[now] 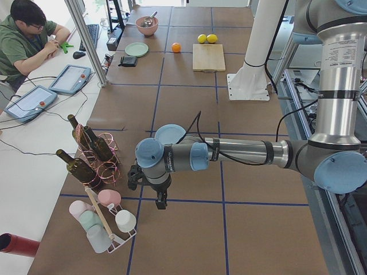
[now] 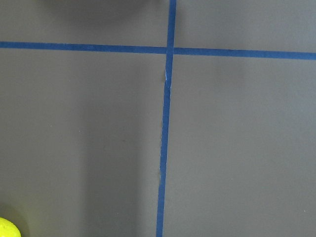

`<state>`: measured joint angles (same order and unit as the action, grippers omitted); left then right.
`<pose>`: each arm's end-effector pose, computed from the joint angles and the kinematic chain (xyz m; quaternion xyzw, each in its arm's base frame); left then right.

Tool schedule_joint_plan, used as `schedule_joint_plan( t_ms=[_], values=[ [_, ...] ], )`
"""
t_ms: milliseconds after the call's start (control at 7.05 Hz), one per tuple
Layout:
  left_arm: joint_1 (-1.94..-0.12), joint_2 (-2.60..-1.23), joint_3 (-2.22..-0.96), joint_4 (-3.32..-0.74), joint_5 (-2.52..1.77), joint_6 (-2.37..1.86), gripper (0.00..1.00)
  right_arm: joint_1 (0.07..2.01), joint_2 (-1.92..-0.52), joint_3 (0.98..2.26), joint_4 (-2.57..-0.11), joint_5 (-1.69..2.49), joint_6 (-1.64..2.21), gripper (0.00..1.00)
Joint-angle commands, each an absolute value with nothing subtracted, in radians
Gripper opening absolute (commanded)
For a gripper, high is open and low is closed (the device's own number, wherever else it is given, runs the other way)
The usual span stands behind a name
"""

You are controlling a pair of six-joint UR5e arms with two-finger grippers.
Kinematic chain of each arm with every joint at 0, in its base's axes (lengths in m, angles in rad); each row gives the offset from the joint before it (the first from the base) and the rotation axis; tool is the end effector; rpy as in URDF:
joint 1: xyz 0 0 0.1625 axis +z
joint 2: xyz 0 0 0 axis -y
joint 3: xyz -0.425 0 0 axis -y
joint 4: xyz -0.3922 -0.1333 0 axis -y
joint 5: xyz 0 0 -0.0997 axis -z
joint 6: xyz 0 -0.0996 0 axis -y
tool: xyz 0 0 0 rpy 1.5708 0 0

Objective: Pick orange to plate

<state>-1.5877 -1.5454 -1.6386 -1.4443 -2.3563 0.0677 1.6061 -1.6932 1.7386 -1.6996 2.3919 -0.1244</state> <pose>-0.0709 -0.4734 0.6493 -0.0226 0.3837 0.0074 0.9232 0.0757 -0.4312 0.6425 -0.0063 -0.4005 -0.0242 0.9159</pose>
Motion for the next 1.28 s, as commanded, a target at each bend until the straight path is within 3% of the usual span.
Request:
schedule_joint_plan(
  t_ms=[0,567,1135],
  values=[
    [-1.589,-1.545,-1.640,-1.451,-2.362,0.075,1.00,1.606,-1.690,1.738,-1.701,2.393,-0.118,1.00],
    [-1.559,-1.592,-1.643,-1.701,-2.368,0.089,1.00,1.614,-1.680,1.796,-1.700,2.428,-0.104,1.00],
    [-1.490,-1.594,-1.644,-1.741,-2.387,-0.001,1.00,1.570,-1.578,1.809,-1.701,2.436,-0.023,1.00]
  ],
)
